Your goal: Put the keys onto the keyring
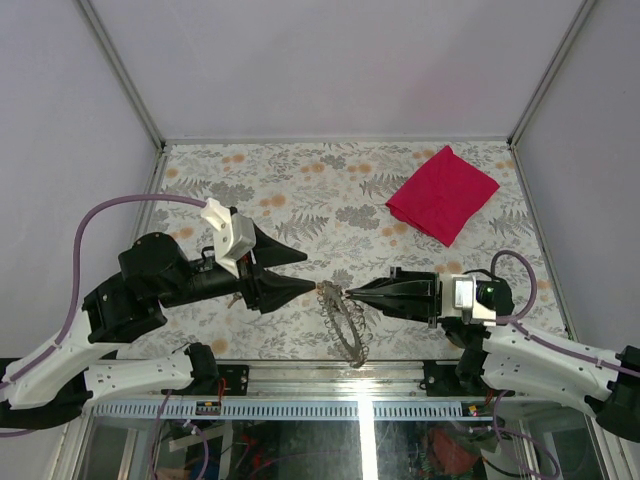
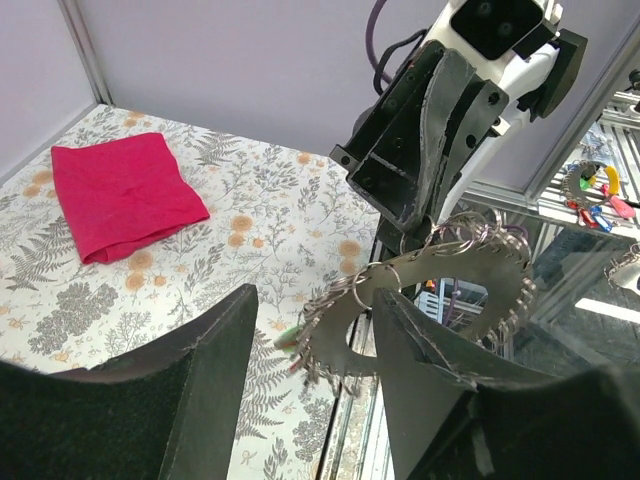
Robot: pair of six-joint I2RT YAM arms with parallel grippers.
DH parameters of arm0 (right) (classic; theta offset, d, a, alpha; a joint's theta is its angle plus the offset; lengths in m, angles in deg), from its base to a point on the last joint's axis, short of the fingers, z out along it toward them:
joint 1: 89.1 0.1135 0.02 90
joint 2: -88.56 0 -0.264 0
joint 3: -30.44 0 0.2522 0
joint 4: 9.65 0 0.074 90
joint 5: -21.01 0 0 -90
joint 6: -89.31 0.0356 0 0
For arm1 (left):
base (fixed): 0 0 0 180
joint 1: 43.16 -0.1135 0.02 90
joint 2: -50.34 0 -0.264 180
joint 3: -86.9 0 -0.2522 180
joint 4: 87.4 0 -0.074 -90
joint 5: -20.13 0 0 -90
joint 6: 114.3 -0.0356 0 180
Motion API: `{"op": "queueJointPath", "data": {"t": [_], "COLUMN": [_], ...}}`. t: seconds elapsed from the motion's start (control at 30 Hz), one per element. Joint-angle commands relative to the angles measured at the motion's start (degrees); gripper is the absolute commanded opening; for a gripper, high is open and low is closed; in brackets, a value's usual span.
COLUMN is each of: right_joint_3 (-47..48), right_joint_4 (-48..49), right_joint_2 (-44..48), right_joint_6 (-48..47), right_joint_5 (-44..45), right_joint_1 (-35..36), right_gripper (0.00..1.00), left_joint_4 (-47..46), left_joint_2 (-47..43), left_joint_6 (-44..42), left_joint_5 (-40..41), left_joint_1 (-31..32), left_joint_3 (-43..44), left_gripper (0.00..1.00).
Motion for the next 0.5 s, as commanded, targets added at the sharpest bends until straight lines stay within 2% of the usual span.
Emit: {"op": "queueJointPath", "data": {"t": [0.0, 0.2, 0.47], "right_joint_3": [0.52, 1.01, 1.55], "right_joint_4": [23.21, 30.99, 28.09], "right_joint_2": [-3.67, -8.45, -9.10], "right_joint_6": [9.47, 20.08, 28.28], "right_joint_5": [3.85, 9.20, 15.32], "right_joint_1": [0.28, 0.26, 0.29], "right_gripper": [0.00, 0.00, 0.00], "left_joint_4": [-5.85, -6.96, -7.05], "left_joint_2": [-0.18, -0.10, -0.64], "left_joint_6": [1.11, 1.08, 1.11], "left_joint_5": [0.52, -0.19, -0.09], "left_joint_1": [0.28, 0.30, 0.29], "left_joint_3": [-0.88, -1.57, -1.36], "left_gripper": [0.51, 0.52, 0.53]}}
